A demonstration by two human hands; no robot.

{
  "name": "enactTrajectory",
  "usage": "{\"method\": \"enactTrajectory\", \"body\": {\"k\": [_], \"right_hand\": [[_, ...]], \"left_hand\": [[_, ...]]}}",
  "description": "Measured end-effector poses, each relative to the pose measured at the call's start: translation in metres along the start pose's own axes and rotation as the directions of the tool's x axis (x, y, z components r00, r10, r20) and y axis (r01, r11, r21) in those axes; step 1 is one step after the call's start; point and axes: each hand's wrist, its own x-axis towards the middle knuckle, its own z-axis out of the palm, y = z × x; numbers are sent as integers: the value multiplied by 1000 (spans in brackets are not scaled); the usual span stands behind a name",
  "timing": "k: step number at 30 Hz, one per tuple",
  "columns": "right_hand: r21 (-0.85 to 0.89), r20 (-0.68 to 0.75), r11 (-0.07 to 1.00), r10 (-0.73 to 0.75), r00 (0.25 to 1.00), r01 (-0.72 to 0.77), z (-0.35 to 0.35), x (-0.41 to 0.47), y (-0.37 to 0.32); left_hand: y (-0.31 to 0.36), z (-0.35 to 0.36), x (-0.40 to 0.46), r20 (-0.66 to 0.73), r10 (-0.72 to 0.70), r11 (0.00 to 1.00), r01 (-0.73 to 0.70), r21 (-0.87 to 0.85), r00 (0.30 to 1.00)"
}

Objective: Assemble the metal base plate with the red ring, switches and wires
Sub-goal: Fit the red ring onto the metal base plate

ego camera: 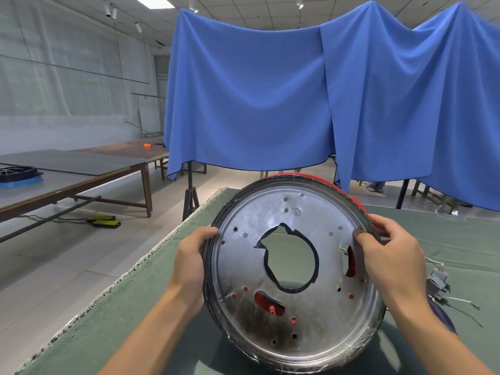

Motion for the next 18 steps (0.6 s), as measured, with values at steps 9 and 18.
{"method": "enactTrajectory", "body": {"k": [9,18], "right_hand": [[-31,-21,999,-38,999,37,-2,2,11],[-46,-124,995,82,989,-89,-19,14,26]], "left_hand": [[1,1,4,75,125,990,-119,-69,989],[0,2,7,-49,152,988,-149,47,987]]}}
